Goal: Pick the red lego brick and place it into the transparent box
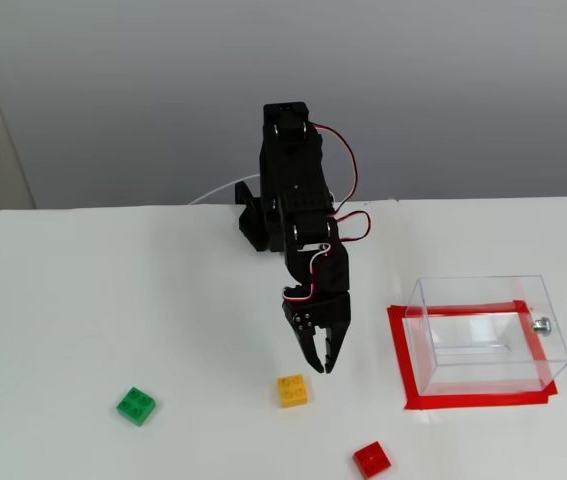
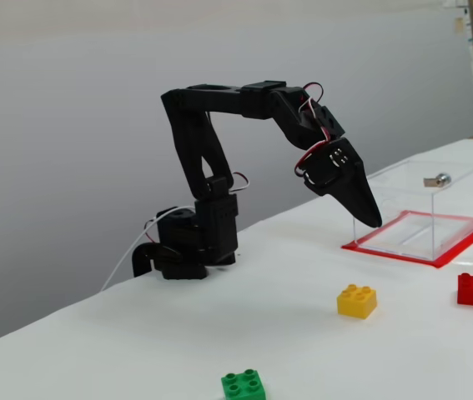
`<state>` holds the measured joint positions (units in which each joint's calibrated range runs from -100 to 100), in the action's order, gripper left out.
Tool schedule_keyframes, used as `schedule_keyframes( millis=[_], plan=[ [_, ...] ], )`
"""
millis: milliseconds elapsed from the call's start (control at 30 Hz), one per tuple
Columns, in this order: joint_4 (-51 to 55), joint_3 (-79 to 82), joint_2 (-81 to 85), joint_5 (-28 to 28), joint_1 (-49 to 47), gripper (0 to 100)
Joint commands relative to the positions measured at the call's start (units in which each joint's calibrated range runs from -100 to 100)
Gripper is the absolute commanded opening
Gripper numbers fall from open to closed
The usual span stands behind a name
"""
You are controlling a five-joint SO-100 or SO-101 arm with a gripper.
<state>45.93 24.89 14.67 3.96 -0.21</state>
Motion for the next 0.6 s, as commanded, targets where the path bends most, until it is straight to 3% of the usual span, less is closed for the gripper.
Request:
schedule_keyframes(
  millis=[0, 567],
  plan=[
    [0.1, -4.4, -2.2, 1.6, -1.2, 2],
    [0.0, -23.3, -20.3, 3.6, -7.1, 2]
  ],
)
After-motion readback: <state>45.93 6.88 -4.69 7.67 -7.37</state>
